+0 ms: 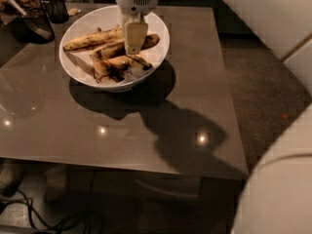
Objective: Pick banana from white bowl
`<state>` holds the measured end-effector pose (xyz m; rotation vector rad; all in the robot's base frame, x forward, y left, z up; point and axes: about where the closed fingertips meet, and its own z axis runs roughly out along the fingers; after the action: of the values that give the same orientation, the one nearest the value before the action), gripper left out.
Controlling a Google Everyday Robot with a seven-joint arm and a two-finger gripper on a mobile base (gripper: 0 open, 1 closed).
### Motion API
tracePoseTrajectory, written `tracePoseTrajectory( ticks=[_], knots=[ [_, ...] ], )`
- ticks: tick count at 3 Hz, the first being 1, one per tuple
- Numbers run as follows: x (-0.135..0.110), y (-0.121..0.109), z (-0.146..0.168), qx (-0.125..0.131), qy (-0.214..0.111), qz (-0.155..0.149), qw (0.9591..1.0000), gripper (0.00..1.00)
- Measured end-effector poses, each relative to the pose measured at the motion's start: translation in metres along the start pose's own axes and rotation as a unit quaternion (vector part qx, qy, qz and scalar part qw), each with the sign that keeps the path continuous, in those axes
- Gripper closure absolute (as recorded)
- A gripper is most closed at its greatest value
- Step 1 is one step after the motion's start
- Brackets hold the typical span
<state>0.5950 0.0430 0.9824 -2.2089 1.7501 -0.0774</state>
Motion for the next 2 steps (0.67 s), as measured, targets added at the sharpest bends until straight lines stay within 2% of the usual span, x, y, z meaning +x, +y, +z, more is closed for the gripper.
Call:
tracePoseTrajectory(
  ticks=[2],
  knots=[
    [-0.0039,0.0018,-0.0121,0.017,-0.01,-0.004,0.9998,1.0]
  ],
)
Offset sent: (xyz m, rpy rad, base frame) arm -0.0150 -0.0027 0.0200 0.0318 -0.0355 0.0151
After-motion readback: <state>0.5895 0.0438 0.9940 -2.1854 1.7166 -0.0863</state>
